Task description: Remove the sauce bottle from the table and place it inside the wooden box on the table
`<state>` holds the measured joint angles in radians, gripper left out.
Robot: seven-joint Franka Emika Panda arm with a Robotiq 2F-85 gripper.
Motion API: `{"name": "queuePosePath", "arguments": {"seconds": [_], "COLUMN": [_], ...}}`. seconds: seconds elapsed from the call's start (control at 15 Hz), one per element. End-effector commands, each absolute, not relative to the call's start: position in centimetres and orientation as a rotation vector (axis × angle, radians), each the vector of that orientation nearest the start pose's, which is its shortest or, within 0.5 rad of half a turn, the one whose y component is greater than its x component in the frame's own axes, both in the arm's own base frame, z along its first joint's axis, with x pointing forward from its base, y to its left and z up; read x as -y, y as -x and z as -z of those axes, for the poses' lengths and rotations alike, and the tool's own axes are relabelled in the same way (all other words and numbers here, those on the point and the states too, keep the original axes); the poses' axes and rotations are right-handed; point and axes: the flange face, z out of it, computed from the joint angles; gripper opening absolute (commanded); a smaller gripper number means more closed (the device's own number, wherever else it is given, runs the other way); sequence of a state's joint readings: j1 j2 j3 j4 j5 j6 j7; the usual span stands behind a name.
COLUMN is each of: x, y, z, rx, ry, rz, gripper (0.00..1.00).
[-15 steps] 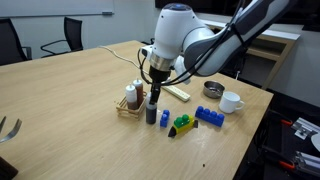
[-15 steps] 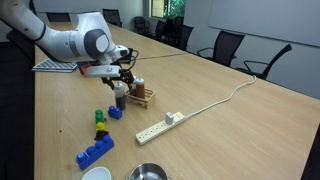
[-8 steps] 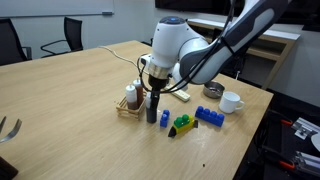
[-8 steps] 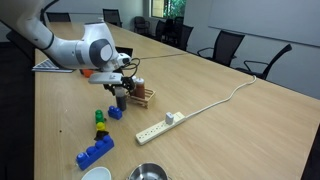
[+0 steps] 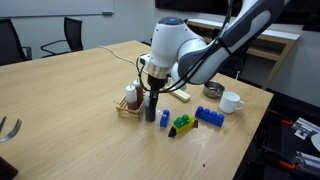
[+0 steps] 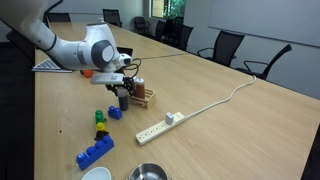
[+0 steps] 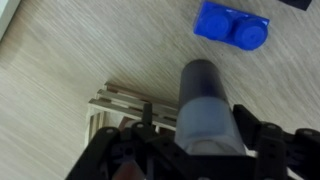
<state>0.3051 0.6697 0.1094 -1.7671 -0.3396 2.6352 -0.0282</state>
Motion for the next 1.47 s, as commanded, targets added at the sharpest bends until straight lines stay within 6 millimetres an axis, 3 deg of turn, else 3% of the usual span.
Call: {"name": "queuePosePath", "arguments": {"seconds": [0.0, 0.2, 0.33, 1.13, 1.4], "x": [-27.3, -27.4, -27.4, -26.6, -27.3], "y": [-62.6, -62.7, -62.7, -60.7, -59.3], "z": [-20.2, -20.6, -20.8, -23.2, -26.9], "rx": [1.096, 1.090, 1.092, 1.005, 1.034], "ry": [2.982, 2.970, 2.972, 2.892, 2.863], "rz": [0.385, 0.403, 0.409, 0.451, 0.541], "gripper": [0.52, 0.31, 0.26, 0.24, 0.24]}}
